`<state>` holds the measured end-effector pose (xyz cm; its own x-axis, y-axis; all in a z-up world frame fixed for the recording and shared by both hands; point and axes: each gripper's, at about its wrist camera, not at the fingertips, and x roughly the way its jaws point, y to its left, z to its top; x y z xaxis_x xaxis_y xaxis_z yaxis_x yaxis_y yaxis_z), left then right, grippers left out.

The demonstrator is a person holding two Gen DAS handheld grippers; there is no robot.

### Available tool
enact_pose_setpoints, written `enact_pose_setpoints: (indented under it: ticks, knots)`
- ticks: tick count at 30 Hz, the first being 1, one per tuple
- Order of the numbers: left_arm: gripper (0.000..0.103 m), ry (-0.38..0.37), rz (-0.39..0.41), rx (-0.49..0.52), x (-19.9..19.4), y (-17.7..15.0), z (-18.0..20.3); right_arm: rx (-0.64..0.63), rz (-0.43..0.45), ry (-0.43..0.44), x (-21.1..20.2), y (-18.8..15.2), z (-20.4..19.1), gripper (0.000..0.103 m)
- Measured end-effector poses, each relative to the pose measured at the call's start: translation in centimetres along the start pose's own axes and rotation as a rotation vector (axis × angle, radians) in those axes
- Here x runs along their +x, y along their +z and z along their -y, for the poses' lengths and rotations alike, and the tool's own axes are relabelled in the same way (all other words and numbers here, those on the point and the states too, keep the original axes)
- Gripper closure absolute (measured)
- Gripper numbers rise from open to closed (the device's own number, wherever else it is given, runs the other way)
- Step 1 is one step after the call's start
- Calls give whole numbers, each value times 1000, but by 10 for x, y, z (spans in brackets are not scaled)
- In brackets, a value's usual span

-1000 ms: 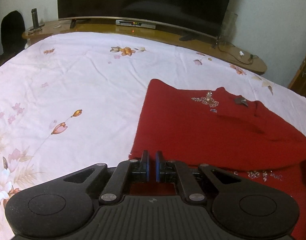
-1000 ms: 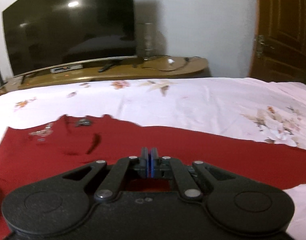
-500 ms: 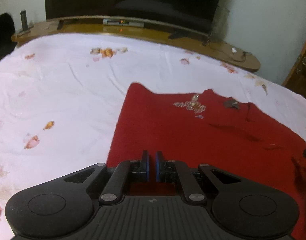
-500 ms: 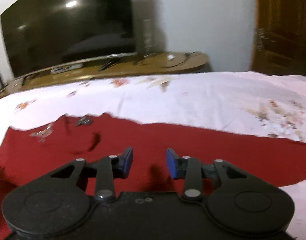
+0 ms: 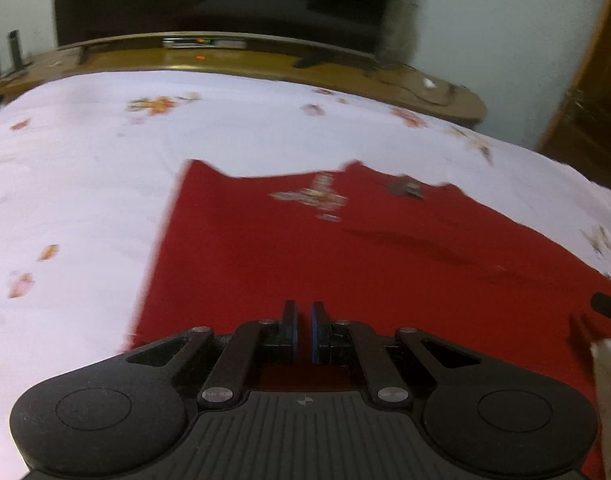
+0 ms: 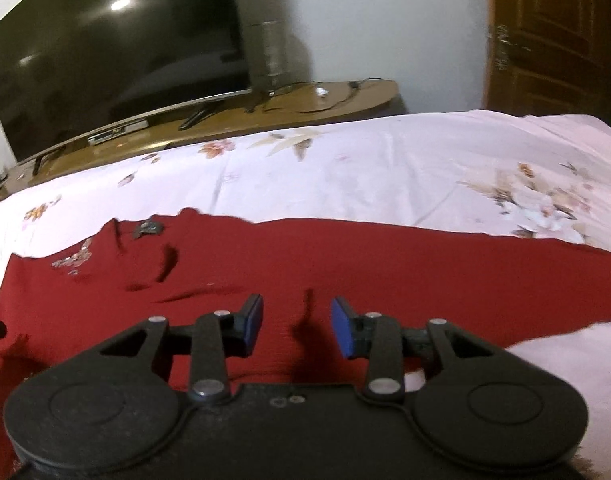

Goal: Fold small clothes

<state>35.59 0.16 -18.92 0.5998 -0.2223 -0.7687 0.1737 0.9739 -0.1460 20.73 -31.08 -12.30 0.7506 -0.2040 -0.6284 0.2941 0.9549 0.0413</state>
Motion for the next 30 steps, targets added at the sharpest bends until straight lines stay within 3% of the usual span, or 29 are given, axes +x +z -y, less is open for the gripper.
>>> enact_pose_setpoints:
  ticks: [6,16,23,30]
  knots:
    - [99,-58,-36,58,10,-11,49,62,-16,-73,-9,-10,40,61]
    - [99,-119,-39,131,17,-16,123,212,-24,-233,-22,-26,144,56]
    - [99,-116,-49,155,30,-17,154,338,-20,-336,-27,-33,224,56]
    - [99,-94,-49,158,39,-14,166,465,18,-371,-34,-33,282,55]
